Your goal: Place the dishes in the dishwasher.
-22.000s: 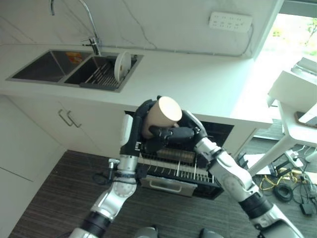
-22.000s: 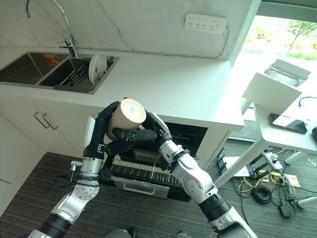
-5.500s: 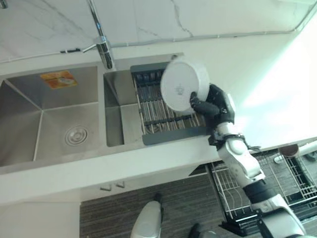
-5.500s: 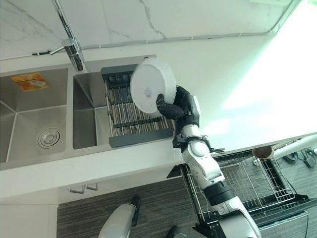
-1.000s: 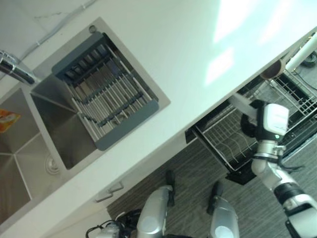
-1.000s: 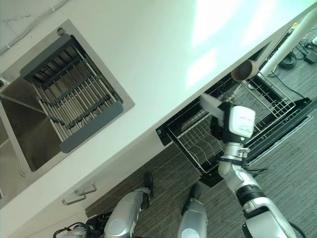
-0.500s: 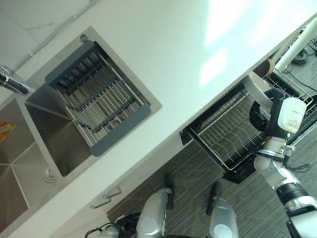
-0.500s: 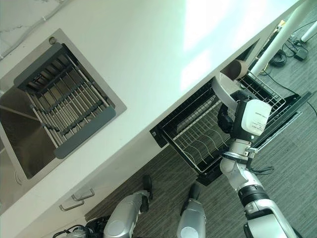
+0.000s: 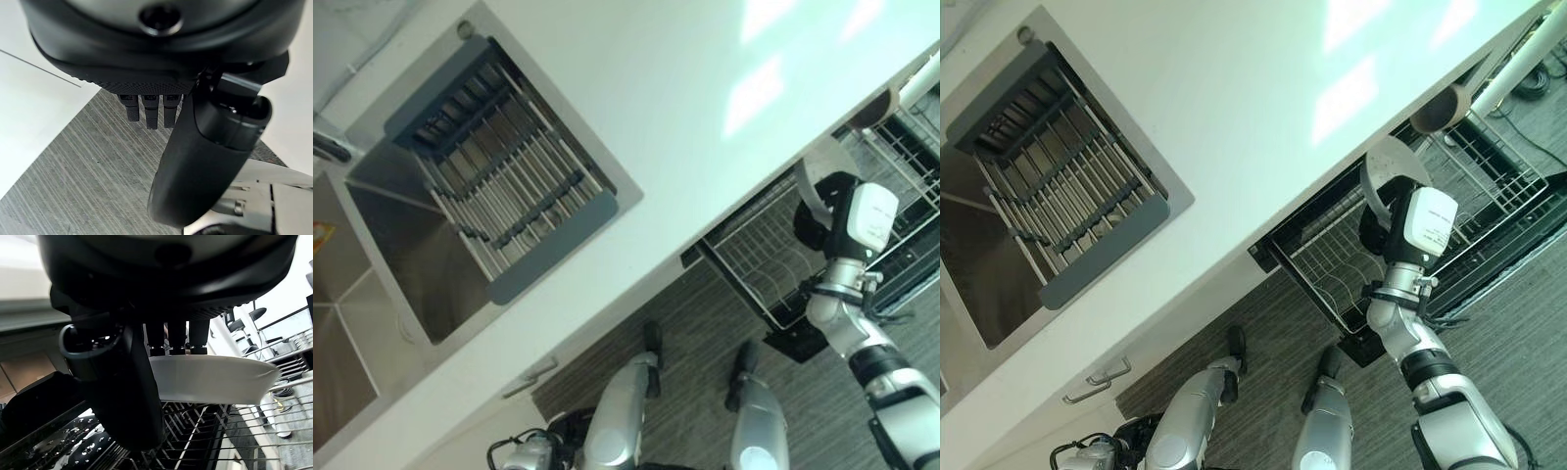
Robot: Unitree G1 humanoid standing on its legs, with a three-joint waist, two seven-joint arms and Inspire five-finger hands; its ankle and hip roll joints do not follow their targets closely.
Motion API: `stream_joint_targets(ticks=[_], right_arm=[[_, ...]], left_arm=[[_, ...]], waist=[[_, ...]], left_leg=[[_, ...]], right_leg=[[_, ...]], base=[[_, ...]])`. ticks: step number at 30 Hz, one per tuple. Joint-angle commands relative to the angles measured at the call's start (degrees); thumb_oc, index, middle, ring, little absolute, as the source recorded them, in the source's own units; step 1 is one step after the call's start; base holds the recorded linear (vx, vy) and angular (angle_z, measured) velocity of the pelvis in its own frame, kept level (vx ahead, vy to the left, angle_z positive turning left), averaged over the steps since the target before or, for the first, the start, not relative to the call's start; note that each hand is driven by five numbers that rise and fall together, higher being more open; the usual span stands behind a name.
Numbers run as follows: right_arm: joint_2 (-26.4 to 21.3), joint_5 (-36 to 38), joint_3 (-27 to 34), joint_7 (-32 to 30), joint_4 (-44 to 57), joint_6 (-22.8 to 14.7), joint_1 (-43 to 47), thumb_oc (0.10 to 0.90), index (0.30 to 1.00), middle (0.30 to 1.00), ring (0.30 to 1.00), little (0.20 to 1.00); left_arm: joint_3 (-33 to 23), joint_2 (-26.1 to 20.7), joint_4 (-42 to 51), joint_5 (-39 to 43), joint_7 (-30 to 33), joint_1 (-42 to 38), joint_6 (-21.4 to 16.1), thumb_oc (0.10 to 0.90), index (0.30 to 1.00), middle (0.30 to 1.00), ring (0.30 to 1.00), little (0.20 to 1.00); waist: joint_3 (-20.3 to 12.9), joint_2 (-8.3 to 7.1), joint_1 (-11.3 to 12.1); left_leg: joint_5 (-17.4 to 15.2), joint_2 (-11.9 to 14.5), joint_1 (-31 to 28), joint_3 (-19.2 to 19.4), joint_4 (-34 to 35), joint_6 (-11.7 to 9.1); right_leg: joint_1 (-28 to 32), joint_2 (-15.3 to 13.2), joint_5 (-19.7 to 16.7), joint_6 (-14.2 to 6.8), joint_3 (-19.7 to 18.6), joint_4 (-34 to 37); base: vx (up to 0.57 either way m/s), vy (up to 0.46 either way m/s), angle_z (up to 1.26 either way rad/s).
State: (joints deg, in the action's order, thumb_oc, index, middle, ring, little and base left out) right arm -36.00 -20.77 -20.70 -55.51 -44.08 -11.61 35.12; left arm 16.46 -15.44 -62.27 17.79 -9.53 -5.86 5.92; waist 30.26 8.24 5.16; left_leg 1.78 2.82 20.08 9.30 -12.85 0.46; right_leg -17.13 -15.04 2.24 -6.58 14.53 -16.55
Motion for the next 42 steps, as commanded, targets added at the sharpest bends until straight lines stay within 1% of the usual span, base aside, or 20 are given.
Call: stream_joint_targets(ticks=[1,4,5,9,11,12,13,14,17,20,23,28,29,34,36,38,40,42], right_arm=[[-5.3,2.98,-0.96,-0.74,0.1,-0.74,11.09,0.4,0.3,0.3,0.3,0.3],[-5.21,3.86,-1.62,0.27,-1.85,-0.06,13.25,0.4,0.3,0.3,0.3,0.3],[-4.67,4.48,-2.16,0.82,-2.81,0.35,14.18,0.4,0.3,0.3,0.3,0.3],[-2.69,5.85,-2.23,4.89,-3.54,1.21,13.29,0.4,0.3,0.3,0.3,0.3],[-0.69,6.41,-2.53,6.58,-3.8,1.86,11.54,0.4,0.3,0.3,0.3,0.3],[1.39,6.87,-2.97,7.44,-3.91,2.1,9.37,0.4,0.3,0.3,0.3,0.3],[2.2,7.05,-3.27,7.64,-3.74,2.45,8.51,0.4,0.3,0.3,0.3,0.3],[4.03,6.91,-3.66,8.82,-3.24,3.38,6.63,0.4,0.3,0.3,0.3,0.3],[6.6,7.64,-4.71,9.38,-2.69,5.91,4.69,0.4,0.3,0.3,0.3,0.3],[8.86,8.0,-5.81,8.67,-3.22,7.54,2.75,0.4,0.3,0.3,0.3,0.3],[9.85,8.81,-6.28,7.25,-3.58,9.47,1.3,0.4,0.3,0.3,0.3,0.3],[8.77,8.38,-5.76,4.71,-4.91,10.24,1.38,0.4,0.3,0.3,0.3,0.3],[7.53,9.57,-4.81,3.08,-5.87,9.95,2.07,0.4,0.3,0.3,0.3,0.3],[4.38,10.55,-1.8,0.04,-7.44,8.61,4.32,0.4,0.3,0.3,0.3,0.3],[3.29,9.58,-0.42,-5.0,-7.39,8.78,4.89,0.4,0.3,0.3,0.3,0.3],[2.33,8.7,1.06,-7.6,-6.81,9.05,5.96,0.4,0.3,0.3,0.3,0.3],[1.54,6.02,2.42,-11.33,-6.73,7.0,7.21,0.4,0.3,0.3,0.3,0.3],[0.66,3.22,3.2,-13.14,-6.47,5.85,8.14,0.4,0.3,0.3,0.3,0.3]], left_arm=[[2.85,-0.93,2.67,2.07,-1.66,0.23,-0.22,0.8,0.9,0.9,0.9,0.9],[3.52,-0.92,3.31,2.34,-1.6,0.16,-0.59,0.8,0.9,0.9,0.9,0.9],[3.9,-0.92,3.53,2.68,-1.45,0.36,-0.84,0.8,0.9,0.9,0.9,0.9],[4.19,-0.96,4.33,3.02,-0.95,0.09,-0.18,0.8,0.9,0.9,0.9,0.9],[4.09,-0.62,4.17,2.91,-0.87,0.12,-0.3,0.8,0.9,0.9,0.9,0.9],[4.0,-0.06,4.1,3.18,-0.54,0.33,-1.04,0.8,0.9,0.9,0.9,0.9],[3.97,0.11,4.14,3.46,-0.53,0.41,-1.22,0.8,0.9,0.9,0.9,0.9],[3.87,0.57,4.2,3.96,-0.52,0.52,-1.69,0.8,0.9,0.9,0.9,0.9],[3.89,0.98,3.99,5.07,-0.53,0.24,-2.2,0.8,0.9,0.9,0.9,0.9],[4.05,1.55,3.79,5.93,-0.19,-0.03,-2.31,0.8,0.9,0.9,0.9,0.9],[4.31,1.85,3.56,6.18,-0.13,0.18,-2.76,0.8,0.9,0.9,0.9,0.9],[4.56,1.63,3.55,6.2,-0.18,0.47,-3.23,0.8,0.9,0.9,0.9,0.9],[4.78,1.52,3.83,6.05,0.08,0.65,-3.36,0.8,0.9,0.9,0.9,0.9],[5.2,1.19,4.17,6.19,0.72,0.45,-2.86,0.8,0.9,0.9,0.9,0.9],[5.24,1.17,4.46,6.27,1.03,0.71,-3.0,0.8,0.9,0.9,0.9,0.9],[5.52,1.12,5.01,6.57,1.24,0.59,-2.55,0.8,0.9,0.9,0.9,0.9],[5.86,1.03,5.39,6.85,1.32,0.3,-1.97,0.8,0.9,0.9,0.9,0.9],[6.12,1.05,5.59,6.84,1.21,0.29,-1.75,0.8,0.9,0.9,0.9,0.9]], waist=[[-0.47,4.7,1.86],[-0.47,5.29,2.58],[-0.47,5.01,2.8],[-0.47,5.08,2.89],[-0.47,4.99,2.8],[-0.47,4.95,2.6],[-0.47,4.99,2.46],[-0.47,5.22,2.07],[-0.47,5.58,1.57],[-0.47,5.75,1.15],[-0.47,5.92,0.97],[-0.47,5.8,1.17],[-0.47,5.74,1.38],[-0.47,5.48,1.57],[-0.47,5.24,1.67],[-0.47,5.32,1.65],[-0.47,5.57,1.77],[-0.47,5.85,1.83]], left_leg=[[-6.99,0.51,1.56,-5.72,-4.34,-0.7],[-6.42,0.38,3.34,-5.92,-4.34,-0.66],[-7.44,-0.13,2.87,-6.13,-4.34,-0.99],[-7.13,-0.06,4.09,-6.33,-4.34,-1.08],[-7.19,0.04,4.21,-6.23,-4.34,-1.07],[-7.3,0.14,4.22,-5.96,-4.34,-0.99],[-7.33,0.17,4.17,-5.85,-4.34,-0.97],[-7.32,0.2,4.2,-5.59,-4.34,-0.91],[-7.23,0.23,4.48,-5.29,-4.34,-0.93],[-7.08,0.4,4.93,-5.05,-4.34,-1.08],[-6.91,0.46,5.61,-4.97,-4.34,-1.12],[-6.58,0.51,6.34,-4.85,-4.34,-0.99],[-6.42,0.56,6.6,-4.79,-4.34,-0.99],[-6.26,0.54,6.8,-4.73,-4.34,-0.96],[-6.27,0.62,6.99,-4.73,-4.34,-0.8],[-6.16,0.47,7.22,-4.72,-4.34,-0.77],[-5.97,0.25,7.68,-4.83,-4.34,-0.65],[-5.83,-0.07,8.01,-4.95,-4.34,-0.56]], right_leg=[[-1.36,1.39,5.75,2.48,-0.45,-4.83],[-3.44,1.24,5.89,2.56,-0.59,-5.94],[-3.41,0.91,7.74,2.08,-1.47,-6.83],[-4.85,1.09,8.19,2.18,-1.74,-7.95],[-4.98,1.13,8.22,2.19,-1.79,-7.98],[-5.08,1.07,8.13,2.23,-1.88,-7.89],[-5.1,1.04,8.1,2.24,-1.94,-7.89],[-5.45,0.98,8.17,2.34,-2.15,-8.18],[-6.05,0.97,8.27,2.42,-2.47,-8.51],[-6.63,1.11,8.27,2.5,-2.65,-8.63],[-7.51,1.3,8.4,2.69,-2.87,-9.04],[-8.34,1.38,8.36,2.81,-3.02,-9.52],[-8.54,1.33,8.29,2.76,-2.97,-9.67],[-8.89,1.39,8.24,2.65,-3.07,-10.11],[-9.15,1.41,8.29,2.64,-3.15,-10.41],[-9.6,1.54,8.37,2.58,-3.44,-10.77],[-10.17,1.56,8.45,2.58,-3.56,-11.11],[-10.62,1.59,8.57,2.63,-3.72,-11.39]], base=[[-0.03,0.01,0.05],[-0.01,0.006,0.04],[0.02,-0.008,0.05],[-0.02,0.003,-0.01],[-0.02,0.012,0.06],[0.0,0.0,0.0],[-0.01,0.06,0.01],[0.0,0.061,0.0],[-0.01,0.049,-0.02],[-0.01,0.02,-0.05],[0.0,0.005,0.01],[-0.01,-0.015,0.04],[-0.01,-0.027,0.03],[0.0,-0.013,0.02],[0.02,-0.03,0.05],[0.01,-0.006,0.02],[0.0,0.0,0.0],[0.0,0.0,0.0]])
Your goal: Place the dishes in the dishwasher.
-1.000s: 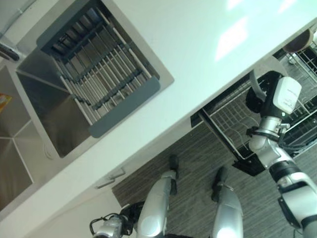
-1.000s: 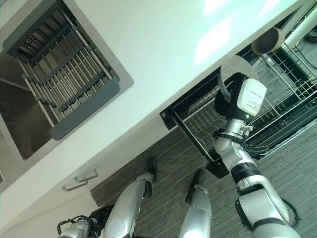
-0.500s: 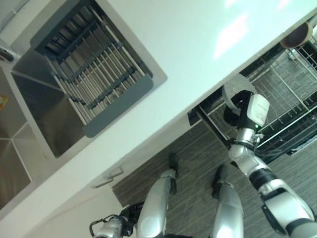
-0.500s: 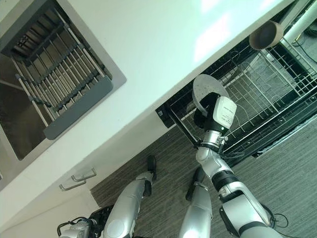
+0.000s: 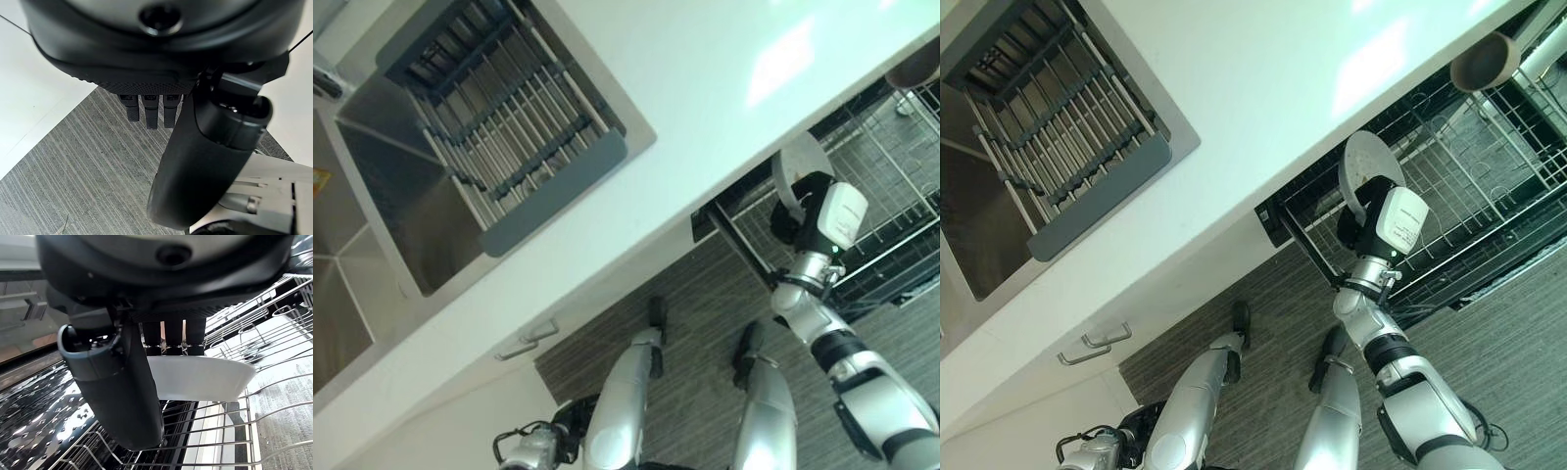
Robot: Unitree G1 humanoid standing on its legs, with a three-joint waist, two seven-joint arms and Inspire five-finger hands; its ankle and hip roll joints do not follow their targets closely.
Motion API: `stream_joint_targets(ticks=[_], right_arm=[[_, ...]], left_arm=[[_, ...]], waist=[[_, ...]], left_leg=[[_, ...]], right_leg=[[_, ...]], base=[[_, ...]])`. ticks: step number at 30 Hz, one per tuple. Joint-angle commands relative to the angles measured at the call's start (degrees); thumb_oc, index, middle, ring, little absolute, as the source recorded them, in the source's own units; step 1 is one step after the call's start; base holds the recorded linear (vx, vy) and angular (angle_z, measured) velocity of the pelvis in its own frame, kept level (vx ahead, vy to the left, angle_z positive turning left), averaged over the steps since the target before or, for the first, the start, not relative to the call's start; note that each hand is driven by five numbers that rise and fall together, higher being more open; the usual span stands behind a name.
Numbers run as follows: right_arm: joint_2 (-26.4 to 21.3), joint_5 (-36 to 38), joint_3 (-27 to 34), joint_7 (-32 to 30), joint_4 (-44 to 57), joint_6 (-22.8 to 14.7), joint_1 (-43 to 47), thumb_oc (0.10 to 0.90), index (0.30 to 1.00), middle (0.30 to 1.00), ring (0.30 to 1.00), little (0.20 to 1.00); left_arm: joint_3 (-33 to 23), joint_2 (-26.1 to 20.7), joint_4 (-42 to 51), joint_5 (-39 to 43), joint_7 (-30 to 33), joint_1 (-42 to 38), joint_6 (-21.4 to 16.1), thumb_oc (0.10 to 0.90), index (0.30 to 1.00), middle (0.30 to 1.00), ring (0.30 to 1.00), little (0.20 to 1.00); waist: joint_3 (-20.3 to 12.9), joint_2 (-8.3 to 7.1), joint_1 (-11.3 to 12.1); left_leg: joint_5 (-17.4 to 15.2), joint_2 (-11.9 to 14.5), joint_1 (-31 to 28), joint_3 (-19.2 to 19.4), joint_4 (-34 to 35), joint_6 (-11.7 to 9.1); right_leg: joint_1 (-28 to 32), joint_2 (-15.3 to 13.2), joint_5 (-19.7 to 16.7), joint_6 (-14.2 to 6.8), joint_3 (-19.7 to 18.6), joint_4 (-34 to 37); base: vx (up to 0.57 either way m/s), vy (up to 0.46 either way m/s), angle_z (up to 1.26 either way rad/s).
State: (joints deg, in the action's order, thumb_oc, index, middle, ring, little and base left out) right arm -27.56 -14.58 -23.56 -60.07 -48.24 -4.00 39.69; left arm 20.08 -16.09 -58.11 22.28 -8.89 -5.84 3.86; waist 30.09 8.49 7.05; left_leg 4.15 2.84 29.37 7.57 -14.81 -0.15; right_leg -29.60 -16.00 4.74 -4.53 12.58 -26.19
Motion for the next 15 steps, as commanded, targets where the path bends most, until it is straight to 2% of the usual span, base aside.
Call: stream_joint_targets(ticks=[1,9,12,15], right_arm=[[-8.03,-3.59,6.1,-8.9,-2.38,-2.01,4.1,0.4,0.3,0.3,0.3,0.3],[-9.19,-3.55,5.51,-9.4,-3.72,-4.33,4.3,0.4,0.3,0.3,0.3,0.3],[-9.0,-2.49,4.69,-5.7,-4.37,-4.1,4.61,0.4,0.3,0.3,0.3,0.3],[-8.27,-0.41,2.77,2.07,-5.28,-4.85,5.05,0.4,0.3,0.3,0.3,0.3]], left_arm=[[2.63,1.75,1.35,2.29,0.5,0.17,0.29,0.8,0.9,0.9,0.9,0.9],[2.94,1.81,1.58,2.18,0.05,0.13,-0.03,0.8,0.9,0.9,0.9,0.9],[3.2,1.98,1.55,2.18,-0.17,0.21,-0.39,0.8,0.9,0.9,0.9,0.9],[3.36,1.66,1.79,1.98,-0.24,0.09,-0.42,0.8,0.9,0.9,0.9,0.9]], waist=[[-0.3,5.74,0.02],[-0.3,6.08,0.36],[-0.3,6.38,0.59],[-0.3,6.15,0.97]], left_leg=[[-8.18,-0.21,-1.12,-3.24,-2.38,0.11],[-7.7,-0.74,0.61,-3.48,-2.38,0.3],[-7.44,-0.9,1.24,-3.48,-2.38,0.32],[-7.18,-1.07,2.0,-3.8,-2.38,0.27]], right_leg=[[1.69,2.53,6.12,0.6,-1.77,-1.78],[0.0,2.45,6.15,0.75,-2.05,-2.09],[-0.57,2.41,6.28,0.95,-2.08,-2.35],[-1.27,2.38,6.19,0.97,-2.0,-2.51]], base=[[0.0,0.0,0.0],[0.0,-0.003,-0.03],[0.0,0.0,0.0],[0.0,-0.027,0.03]])
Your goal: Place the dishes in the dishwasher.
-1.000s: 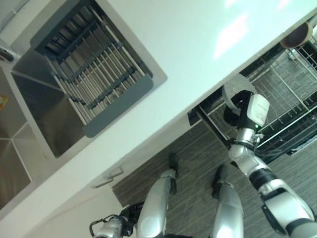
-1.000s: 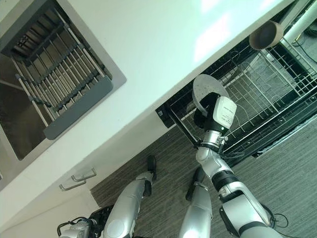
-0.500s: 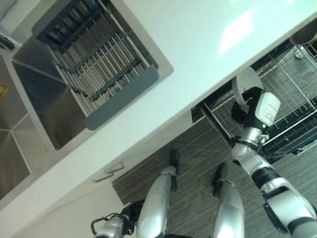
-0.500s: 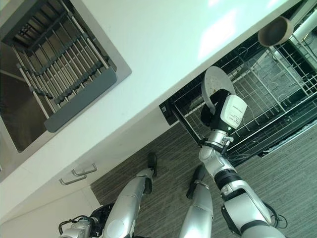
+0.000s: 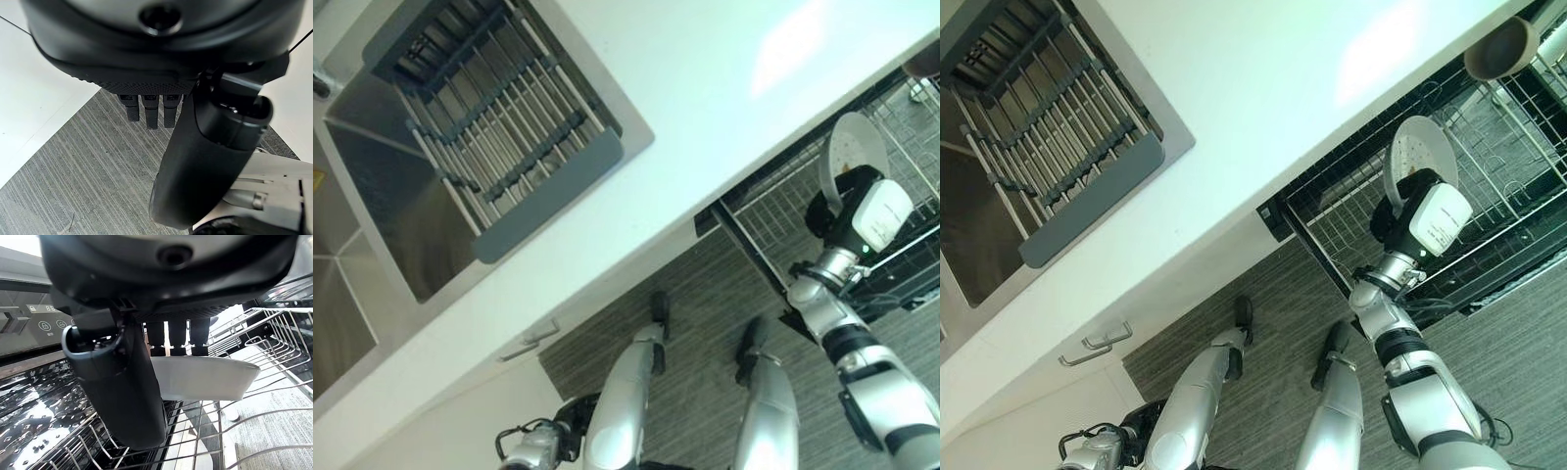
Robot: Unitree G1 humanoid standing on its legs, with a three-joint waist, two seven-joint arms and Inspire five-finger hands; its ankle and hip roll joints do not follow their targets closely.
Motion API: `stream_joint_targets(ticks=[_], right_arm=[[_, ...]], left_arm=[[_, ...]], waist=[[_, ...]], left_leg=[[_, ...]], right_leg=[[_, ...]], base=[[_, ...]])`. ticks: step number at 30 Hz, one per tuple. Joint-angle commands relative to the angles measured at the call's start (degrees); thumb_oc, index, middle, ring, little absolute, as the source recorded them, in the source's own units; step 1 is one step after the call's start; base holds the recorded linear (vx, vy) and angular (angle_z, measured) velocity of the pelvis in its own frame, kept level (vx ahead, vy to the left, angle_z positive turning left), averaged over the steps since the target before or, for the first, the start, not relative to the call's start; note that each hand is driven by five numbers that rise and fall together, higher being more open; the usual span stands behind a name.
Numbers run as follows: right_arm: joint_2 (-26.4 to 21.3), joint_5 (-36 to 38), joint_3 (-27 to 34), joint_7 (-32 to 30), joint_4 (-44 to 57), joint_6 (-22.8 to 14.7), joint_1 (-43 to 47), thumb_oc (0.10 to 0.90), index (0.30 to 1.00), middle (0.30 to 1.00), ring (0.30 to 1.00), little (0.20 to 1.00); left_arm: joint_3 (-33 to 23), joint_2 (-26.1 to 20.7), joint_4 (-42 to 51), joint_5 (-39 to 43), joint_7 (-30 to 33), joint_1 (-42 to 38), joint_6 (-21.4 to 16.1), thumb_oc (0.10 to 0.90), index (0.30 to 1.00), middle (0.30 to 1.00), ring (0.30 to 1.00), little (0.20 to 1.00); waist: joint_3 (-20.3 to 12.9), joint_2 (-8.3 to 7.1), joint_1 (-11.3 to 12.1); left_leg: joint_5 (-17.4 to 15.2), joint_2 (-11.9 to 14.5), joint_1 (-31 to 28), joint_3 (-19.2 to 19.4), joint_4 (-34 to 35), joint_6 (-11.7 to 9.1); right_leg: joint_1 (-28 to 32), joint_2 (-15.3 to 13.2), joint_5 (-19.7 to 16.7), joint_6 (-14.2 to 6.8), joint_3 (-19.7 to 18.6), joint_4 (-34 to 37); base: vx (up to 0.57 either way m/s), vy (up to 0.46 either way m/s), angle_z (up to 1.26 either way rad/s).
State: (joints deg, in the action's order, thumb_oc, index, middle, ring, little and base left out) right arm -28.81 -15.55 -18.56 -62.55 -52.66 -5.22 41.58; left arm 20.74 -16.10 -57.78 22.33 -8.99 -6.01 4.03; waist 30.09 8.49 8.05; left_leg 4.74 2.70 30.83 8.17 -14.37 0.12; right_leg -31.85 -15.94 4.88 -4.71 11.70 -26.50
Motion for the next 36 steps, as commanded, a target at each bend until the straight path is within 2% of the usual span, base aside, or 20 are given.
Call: stream_joint_targets(ticks=[1,4,5,6,7,8,9,11,14,15,16,18,21,27,32,35,36], right_arm=[[-6.89,2.6,-2.79,7.58,-1.01,-4.6,3.31,0.4,0.3,0.3,0.3,0.3],[-6.1,6.66,-4.7,16.95,-1.94,-5.62,4.29,0.4,0.3,0.3,0.3,0.3],[-5.71,9.98,-5.26,21.47,-2.54,-6.55,4.54,0.433,0.349,0.349,0.349,0.349],[-5.35,12.61,-5.5,24.47,-3.19,-6.75,4.66,0.671,0.707,0.707,0.707,0.707],[-5.0,15.51,-5.41,28.28,-3.77,-4.47,4.88,0.8,0.9,0.9,0.9,0.9],[-4.56,21.72,-5.1,34.81,-4.05,-3.17,4.43,0.8,0.9,0.9,0.9,0.9],[-3.68,22.85,-4.56,42.78,-4.99,-2.51,4.45,0.8,0.9,0.9,0.9,0.9],[-3.21,24.28,-4.89,47.63,-4.51,-1.94,3.87,0.8,0.9,0.9,0.9,0.9],[-3.21,29.86,-5.47,54.43,-4.72,5.09,4.52,0.8,0.9,0.9,0.9,0.9],[-2.95,30.42,-5.29,57.97,-6.51,6.15,5.03,0.8,0.9,0.9,0.9,0.9],[-2.91,30.84,-5.17,58.73,-6.86,6.33,5.14,0.8,0.9,0.9,0.9,0.9],[-2.8,33.4,-4.36,62.0,-8.26,10.22,6.5,0.8,0.9,0.9,0.9,0.9],[-2.52,32.42,-3.74,63.11,-8.96,13.5,7.12,0.8,0.9,0.9,0.9,0.9],[-2.16,31.51,-3.86,62.46,-11.1,14.54,7.67,0.8,0.9,0.9,0.9,0.9],[-1.45,33.09,-2.95,55.45,-10.93,15.23,6.66,0.8,0.9,0.9,0.9,0.9],[-0.79,27.52,-2.29,48.93,-10.6,16.79,5.99,0.8,0.9,0.9,0.9,0.9],[-0.75,22.22,-2.97,46.64,-10.52,18.61,5.72,0.8,0.9,0.9,0.9,0.9]], left_arm=[[2.64,1.5,1.73,1.78,-0.18,0.34,-0.53,0.8,0.9,0.9,0.9,0.9],[2.52,0.69,2.67,1.13,-0.39,0.46,-0.03,0.8,0.9,0.9,0.9,0.9],[2.4,0.4,3.05,0.88,-0.49,0.56,0.07,0.8,0.9,0.9,0.9,0.9],[2.43,0.2,3.18,0.82,-0.48,0.6,0.03,0.8,0.9,0.9,0.9,0.9],[2.44,-0.1,3.31,1.03,-0.6,0.57,0.09,0.8,0.9,0.9,0.9,0.9],[2.05,-0.26,3.77,0.74,-0.62,0.74,0.31,0.8,0.9,0.9,0.9,0.9],[1.8,-1.02,4.43,0.88,-0.78,0.71,0.87,0.8,0.9,0.9,0.9,0.9],[1.04,-1.75,4.89,0.81,-1.0,0.74,1.36,0.8,0.9,0.9,0.9,0.9],[0.38,-3.14,5.75,0.99,-1.13,0.48,2.28,0.8,0.9,0.9,0.9,0.9],[0.45,-3.35,5.68,1.02,-0.91,0.47,2.11,0.8,0.9,0.9,0.9,0.9],[0.46,-3.42,5.68,0.98,-0.92,0.56,1.98,0.8,0.9,0.9,0.9,0.9],[0.43,-3.74,5.56,0.4,-1.07,0.76,1.88,0.8,0.9,0.9,0.9,0.9],[0.39,-3.77,5.83,0.29,-0.67,0.88,1.83,0.8,0.9,0.9,0.9,0.9],[0.83,-3.6,6.41,0.56,0.17,0.55,1.94,0.8,0.9,0.9,0.9,0.9],[1.11,-3.57,6.3,1.11,0.73,0.47,1.76,0.8,0.9,0.9,0.9,0.9],[1.36,-3.13,5.99,1.53,1.4,0.24,1.47,0.8,0.9,0.9,0.9,0.9],[1.6,-2.98,5.78,1.87,1.71,0.0,1.21,0.8,0.9,0.9,0.9,0.9]], waist=[[-0.3,6.09,0.12],[-0.3,5.82,0.72],[-0.3,5.7,0.99],[-0.3,5.6,1.13],[-0.3,5.54,1.18],[-0.3,5.4,1.23],[-0.3,5.14,1.3],[-0.3,4.7,1.29],[-0.3,3.72,1.52],[-0.3,3.42,1.77],[-0.3,3.39,1.85],[-0.3,2.98,2.18],[-0.3,2.62,2.37],[-0.3,2.43,2.61],[-0.3,2.1,2.29],[-0.3,1.69,1.96],[-0.3,1.51,1.78]], left_leg=[[-7.68,-0.95,0.74,-4.48,-2.82,0.0],[-7.44,-0.95,1.26,-4.76,-2.82,0.02],[-7.27,-0.9,1.52,-4.76,-2.82,0.0],[-7.25,-0.85,1.61,-4.82,-2.82,-0.02],[-7.19,-0.82,1.72,-4.85,-2.82,-0.04],[-7.11,-0.64,1.92,-4.69,-2.82,-0.03],[-7.13,-0.49,2.02,-4.74,-2.82,0.02],[-6.97,-0.26,2.4,-4.73,-2.82,-0.05],[-6.8,0.19,2.98,-4.7,-2.82,0.1],[-6.72,0.44,3.34,-4.72,-2.82,0.1],[-6.71,0.48,3.41,-4.75,-2.82,0.11],[-6.58,0.62,3.65,-4.81,-2.82,0.19],[-6.62,0.71,3.85,-4.93,-2.82,0.2],[-6.42,0.71,4.17,-5.04,-2.82,0.16],[-6.52,0.58,4.1,-5.13,-2.82,0.24],[-6.77,0.62,3.89,-5.01,-2.82,0.33],[-6.83,0.62,3.86,-4.95,-2.82,0.33]], right_leg=[[0.86,2.33,6.01,1.18,-1.1,-2.21],[0.55,2.29,5.96,1.26,-0.84,-2.43],[0.42,2.32,5.86,1.37,-0.73,-2.38],[0.42,2.28,5.83,1.39,-0.64,-2.33],[0.29,2.24,5.81,1.38,-0.65,-2.4],[0.1,2.23,5.72,1.41,-0.62,-2.45],[-0.02,2.36,5.7,1.53,-0.78,-2.36],[-0.56,2.36,5.65,1.38,-0.83,-2.83],[-0.89,2.35,5.49,1.33,-0.61,-2.95],[-1.03,2.4,5.43,1.24,-0.48,-2.99],[-1.03,2.4,5.41,1.24,-0.42,-2.94],[-0.95,2.47,5.34,1.28,-0.33,-2.86],[-0.86,2.61,5.27,1.2,-0.27,-2.57],[-0.64,2.79,5.18,1.22,-0.25,-2.21],[-0.32,3.19,5.33,1.36,-0.56,-1.95],[0.04,3.43,5.24,1.33,-0.61,-1.54],[0.08,3.5,5.19,1.31,-0.64,-1.41]], base=[[0.0,-0.06,0.02],[0.01,-0.058,0.02],[0.0,-0.046,0.05],[0.0,-0.034,0.07],[0.01,-0.026,0.06],[0.01,-0.028,0.03],[0.0,0.0,0.0],[0.01,-0.038,-0.02],[0.01,-0.066,-0.01],[0.0,-0.059,-0.05],[0.0,-0.058,-0.05],[0.0,-0.042,-0.01],[0.0,-0.037,-0.01],[0.0,0.0,0.0],[0.0,0.0,0.0],[-0.04,-0.036,0.02],[-0.04,-0.037,0.02]])
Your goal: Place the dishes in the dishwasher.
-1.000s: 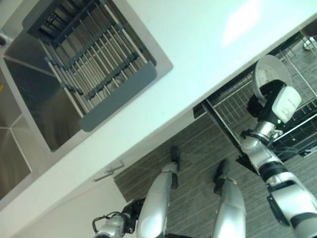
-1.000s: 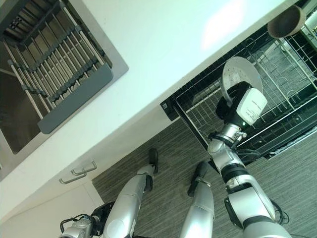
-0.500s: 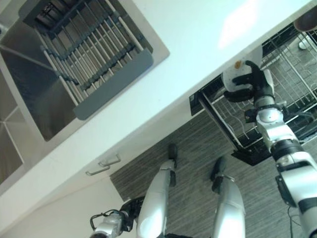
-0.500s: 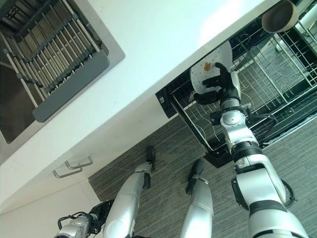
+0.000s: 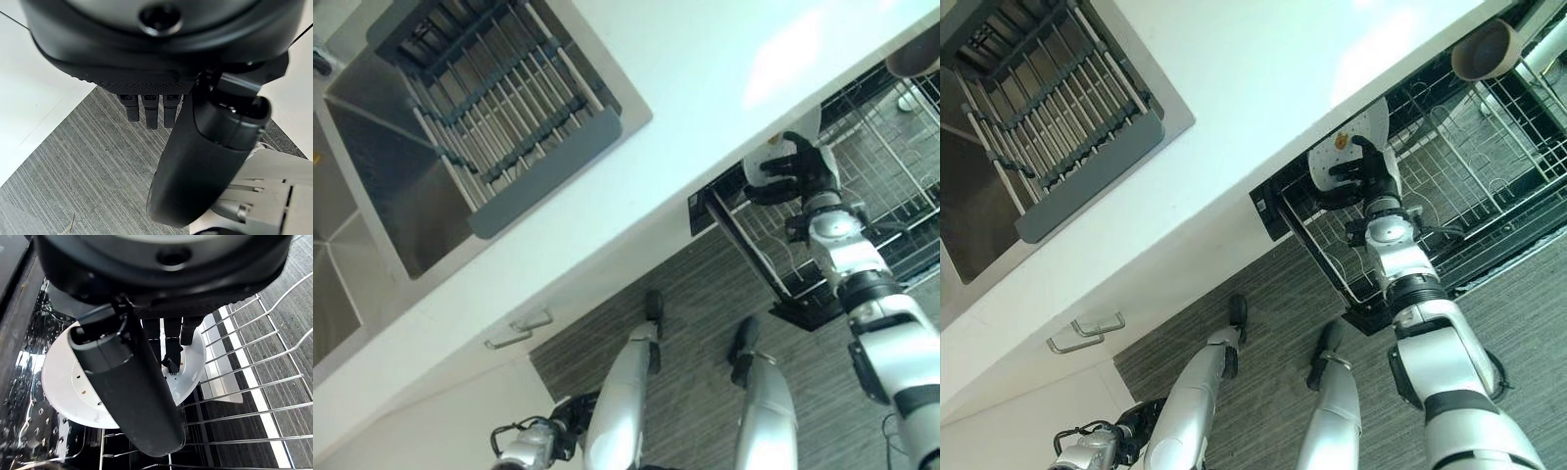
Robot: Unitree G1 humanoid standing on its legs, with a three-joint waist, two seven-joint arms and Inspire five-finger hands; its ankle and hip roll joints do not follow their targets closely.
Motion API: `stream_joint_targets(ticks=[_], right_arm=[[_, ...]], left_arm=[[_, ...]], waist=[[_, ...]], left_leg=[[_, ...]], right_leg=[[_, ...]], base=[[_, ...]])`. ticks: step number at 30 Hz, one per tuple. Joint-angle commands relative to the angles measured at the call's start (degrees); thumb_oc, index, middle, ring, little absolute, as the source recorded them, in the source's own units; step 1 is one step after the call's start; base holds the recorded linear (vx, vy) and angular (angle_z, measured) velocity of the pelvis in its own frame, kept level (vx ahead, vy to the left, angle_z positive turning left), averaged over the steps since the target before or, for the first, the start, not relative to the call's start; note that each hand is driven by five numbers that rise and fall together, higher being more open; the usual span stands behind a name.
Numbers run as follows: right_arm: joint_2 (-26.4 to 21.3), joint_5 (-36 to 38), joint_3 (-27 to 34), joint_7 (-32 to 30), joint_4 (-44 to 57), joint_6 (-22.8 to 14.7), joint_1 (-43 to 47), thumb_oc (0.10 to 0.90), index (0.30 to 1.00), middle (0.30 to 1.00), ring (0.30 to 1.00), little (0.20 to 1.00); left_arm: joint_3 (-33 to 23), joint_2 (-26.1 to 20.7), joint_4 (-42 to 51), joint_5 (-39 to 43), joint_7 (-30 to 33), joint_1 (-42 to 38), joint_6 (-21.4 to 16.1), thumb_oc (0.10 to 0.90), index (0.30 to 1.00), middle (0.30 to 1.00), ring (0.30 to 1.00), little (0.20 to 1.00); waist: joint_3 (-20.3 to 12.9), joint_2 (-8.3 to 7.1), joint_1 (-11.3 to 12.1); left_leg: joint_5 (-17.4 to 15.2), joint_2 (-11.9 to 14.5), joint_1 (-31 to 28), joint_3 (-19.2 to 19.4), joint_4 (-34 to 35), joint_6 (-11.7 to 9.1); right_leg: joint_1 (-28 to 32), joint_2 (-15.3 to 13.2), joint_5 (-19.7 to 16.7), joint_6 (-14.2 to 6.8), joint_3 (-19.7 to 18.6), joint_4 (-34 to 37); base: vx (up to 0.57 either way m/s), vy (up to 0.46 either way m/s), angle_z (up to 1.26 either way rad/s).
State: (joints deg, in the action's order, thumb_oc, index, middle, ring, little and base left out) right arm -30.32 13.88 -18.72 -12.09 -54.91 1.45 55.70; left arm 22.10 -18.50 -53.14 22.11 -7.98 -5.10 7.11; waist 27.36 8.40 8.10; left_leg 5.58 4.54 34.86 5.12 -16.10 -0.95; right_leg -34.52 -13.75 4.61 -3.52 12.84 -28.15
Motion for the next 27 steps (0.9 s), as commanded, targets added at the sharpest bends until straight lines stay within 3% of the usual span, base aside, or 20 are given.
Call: stream_joint_targets(ticks=[1,5,7,9,11,14,21,27], right_arm=[[0.59,-10.19,-3.48,-4.65,-8.02,13.81,-8.47,0.8,0.9,0.9,0.9,0.9],[0.51,-21.83,-7.79,1.43,-9.92,24.23,-8.64,0.8,0.9,0.9,0.9,0.9],[0.21,-33.69,-11.93,8.61,-12.38,28.22,-9.59,0.8,0.9,0.9,0.9,0.9],[-0.28,-40.3,-14.94,11.68,-13.87,29.81,-9.71,0.8,0.9,0.9,0.9,0.9],[-0.87,-53.56,-18.64,16.98,-15.0,31.18,-9.78,0.8,0.9,0.9,0.9,0.9],[-0.72,-61.57,-20.45,22.56,-14.77,33.42,-10.71,0.8,0.9,0.9,0.9,0.9],[-0.09,-53.05,-18.35,19.18,-13.37,31.01,-15.24,0.8,0.9,0.9,0.9,0.9],[0.23,-39.22,-16.4,6.1,-11.45,21.82,-16.13,0.8,0.9,0.9,0.9,0.9]], left_arm=[[0.38,-0.59,1.12,2.28,0.84,-0.99,-1.99,0.8,0.9,0.9,0.9,0.9],[0.94,-0.56,0.27,2.75,1.35,-1.38,-2.79,0.8,0.9,0.9,0.9,0.9],[0.88,-1.2,0.1,2.5,1.43,-1.57,-2.98,0.8,0.9,0.9,0.9,0.9],[0.76,-1.81,-0.1,2.34,1.25,-1.9,-2.72,0.8,0.9,0.9,0.9,0.9],[0.5,-2.32,-1.0,1.51,1.04,-2.39,-2.84,0.8,0.9,0.9,0.9,0.9],[-0.13,-2.67,-1.21,0.67,0.98,-3.11,-2.09,0.8,0.9,0.9,0.9,0.9],[-2.33,-2.91,-3.14,-1.12,1.86,-5.64,2.22,0.8,0.9,0.9,0.9,0.9],[-3.88,-3.09,-5.13,-2.01,2.13,-6.8,3.4,0.8,0.9,0.9,0.9,0.9]], waist=[[2.43,1.5,1.62],[2.43,0.99,1.39],[2.43,0.38,1.34],[2.43,-0.02,1.39],[2.43,-0.94,1.46],[2.43,-1.87,1.31],[2.43,-4.13,0.36],[2.43,-4.87,-0.15]], left_leg=[[-7.66,-1.2,-0.21,-1.86,-1.09,1.39],[-7.72,-1.01,-0.76,-1.56,-1.09,1.37],[-7.91,-0.78,-1.51,-1.32,-1.09,1.48],[-8.1,-0.68,-2.38,-1.18,-1.09,1.65],[-8.67,-0.45,-4.51,-0.9,-1.09,1.92],[-9.53,-0.12,-7.29,-0.51,-1.09,1.99],[-11.39,0.63,-13.23,-0.25,-1.09,1.83],[-11.08,1.29,-15.73,-0.12,-1.09,1.81]], right_leg=[[2.77,1.34,5.4,0.1,-1.77,0.27],[3.67,1.52,5.1,0.17,-1.55,1.02],[4.58,1.42,4.74,0.03,-1.09,1.65],[5.52,1.32,4.41,-0.11,-0.76,2.22],[7.79,1.09,3.99,-0.51,-0.29,3.31],[10.86,1.19,3.48,-0.96,0.03,5.16],[18.25,2.35,2.9,-1.63,0.27,9.19],[21.63,3.29,1.77,-1.31,0.72,10.96]], base=[[-0.05,-0.043,0.02],[-0.04,-0.04,0.02],[-0.06,-0.086,0.0],[-0.06,-0.084,0.11],[-0.07,-0.098,0.15],[-0.05,-0.06,0.09],[-0.01,-0.043,0.05],[-0.03,-0.011,0.0]])
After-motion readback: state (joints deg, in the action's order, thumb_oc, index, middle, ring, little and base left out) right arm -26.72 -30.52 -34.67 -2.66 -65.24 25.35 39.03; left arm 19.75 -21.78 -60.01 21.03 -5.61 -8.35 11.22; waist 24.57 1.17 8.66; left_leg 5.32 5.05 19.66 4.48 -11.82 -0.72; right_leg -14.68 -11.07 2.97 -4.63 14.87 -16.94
